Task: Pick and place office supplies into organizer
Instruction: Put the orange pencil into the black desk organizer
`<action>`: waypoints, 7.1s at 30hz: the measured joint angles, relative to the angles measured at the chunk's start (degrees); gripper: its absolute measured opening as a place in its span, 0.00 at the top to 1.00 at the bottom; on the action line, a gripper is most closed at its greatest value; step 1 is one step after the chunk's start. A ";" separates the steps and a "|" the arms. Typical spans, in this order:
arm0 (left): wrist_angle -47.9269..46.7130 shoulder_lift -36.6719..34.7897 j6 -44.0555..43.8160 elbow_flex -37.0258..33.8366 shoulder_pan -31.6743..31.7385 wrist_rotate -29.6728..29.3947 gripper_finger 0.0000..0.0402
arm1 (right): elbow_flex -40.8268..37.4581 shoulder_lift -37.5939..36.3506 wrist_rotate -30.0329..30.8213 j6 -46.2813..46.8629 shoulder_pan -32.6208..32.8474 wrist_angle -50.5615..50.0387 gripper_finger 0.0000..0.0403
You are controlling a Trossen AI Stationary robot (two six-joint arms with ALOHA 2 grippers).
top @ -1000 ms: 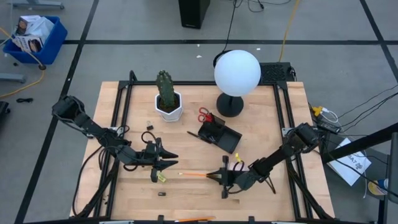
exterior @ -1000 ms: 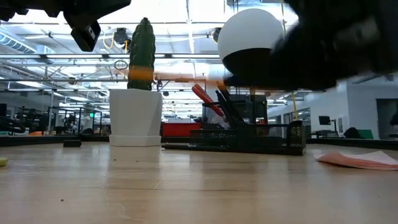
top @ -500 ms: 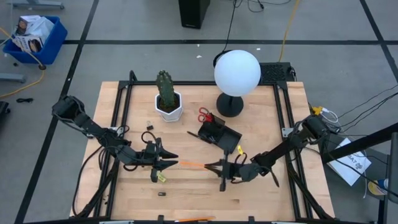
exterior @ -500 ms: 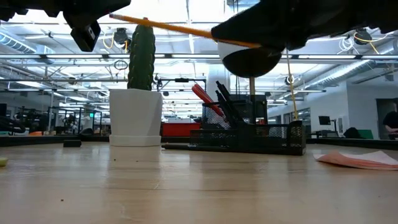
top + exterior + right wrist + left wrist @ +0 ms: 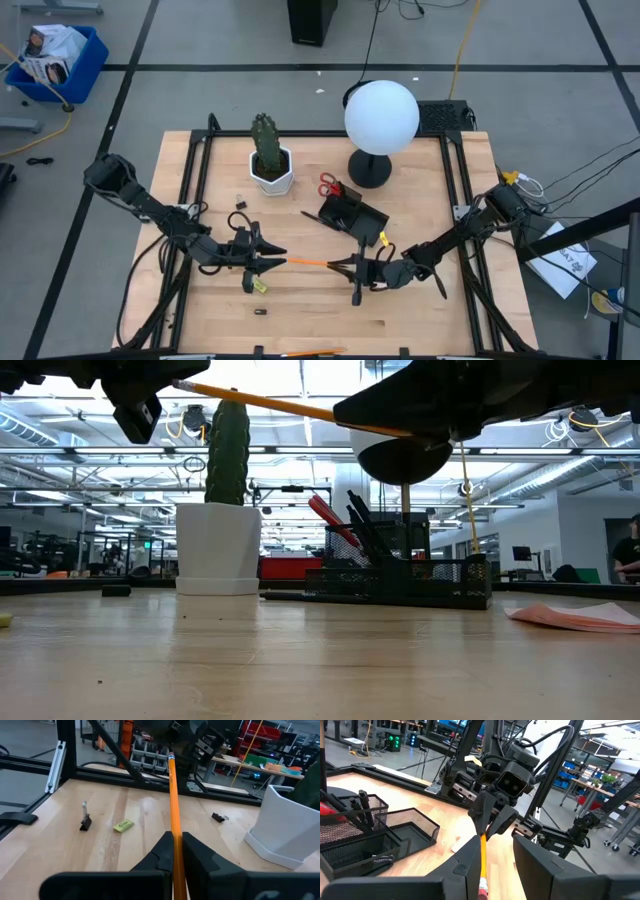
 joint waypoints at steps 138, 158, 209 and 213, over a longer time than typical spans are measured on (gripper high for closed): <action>-73.39 26.82 2.13 60.20 37.34 19.90 0.93 | 0.02 -0.52 42.08 -13.27 28.79 4.75 0.75; -72.94 29.18 6.75 60.35 37.40 23.65 0.77 | 0.00 -0.48 42.07 -11.95 28.79 2.99 0.75; -72.23 3.83 -2.36 60.24 17.72 35.21 0.49 | 13.32 24.46 -16.50 22.49 16.84 -4.77 0.52; -72.05 3.83 -2.18 60.24 17.03 35.19 0.49 | 14.05 24.48 -17.05 21.67 15.46 -6.77 0.52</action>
